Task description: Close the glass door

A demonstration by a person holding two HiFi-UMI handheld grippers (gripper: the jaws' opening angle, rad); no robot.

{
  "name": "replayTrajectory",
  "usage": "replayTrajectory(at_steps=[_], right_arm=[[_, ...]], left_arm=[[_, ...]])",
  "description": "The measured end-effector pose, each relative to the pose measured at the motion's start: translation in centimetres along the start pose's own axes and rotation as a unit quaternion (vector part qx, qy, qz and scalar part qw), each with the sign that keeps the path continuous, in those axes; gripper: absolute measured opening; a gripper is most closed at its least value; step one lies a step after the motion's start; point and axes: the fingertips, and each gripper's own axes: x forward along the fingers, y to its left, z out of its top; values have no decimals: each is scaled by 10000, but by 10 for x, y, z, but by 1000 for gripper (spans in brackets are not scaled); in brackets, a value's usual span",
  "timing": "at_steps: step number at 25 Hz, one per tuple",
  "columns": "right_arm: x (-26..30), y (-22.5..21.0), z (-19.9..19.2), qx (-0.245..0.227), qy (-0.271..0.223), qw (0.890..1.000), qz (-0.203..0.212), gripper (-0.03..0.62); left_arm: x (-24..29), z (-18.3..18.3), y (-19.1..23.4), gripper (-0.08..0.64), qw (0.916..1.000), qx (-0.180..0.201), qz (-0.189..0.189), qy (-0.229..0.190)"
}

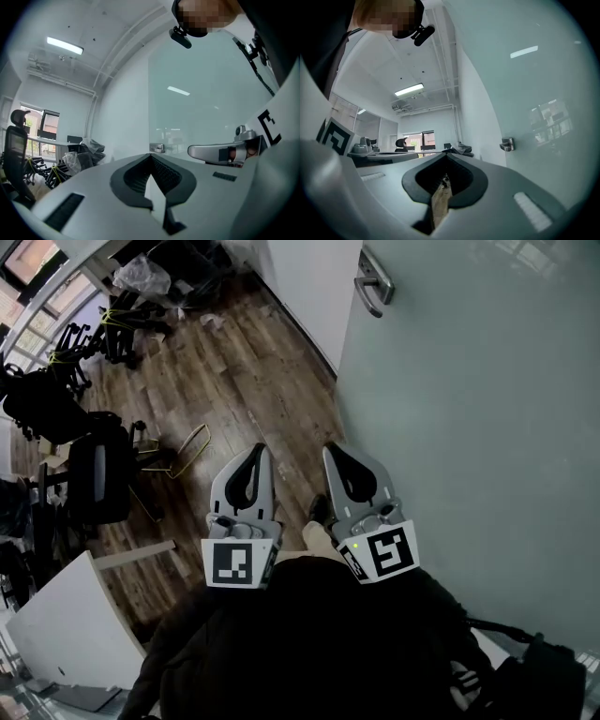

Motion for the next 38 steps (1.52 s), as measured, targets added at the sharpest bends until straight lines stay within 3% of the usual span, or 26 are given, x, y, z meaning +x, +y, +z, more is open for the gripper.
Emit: replayTrajectory(at_steps=[8, 15, 23, 29, 33, 38], right_arm=[[77, -46, -2, 16, 69, 9999, -75, 2], [128, -90, -14, 17, 107, 9994, -314, 2], [225, -135, -24, -128, 38, 9972, -733, 2], [268, -169, -32, -146, 127, 9945, -1028, 2], [282, -182, -16, -424, -23, 9925, -1150, 2], [287, -212, 34, -1125, -134, 9837, -1396, 3]], left_arm=[[87, 1, 37, -3, 9999, -118, -50, 59], [157, -12, 55, -3, 9991, -45, -414, 109], [262, -8, 113, -3, 9963, -171, -826, -172], [312, -27, 126, -3, 9917, -148, -1272, 80], [339, -28, 127, -3, 9896, -216, -1420, 112], [374, -8, 110, -3, 9863, -284, -1622, 35]])
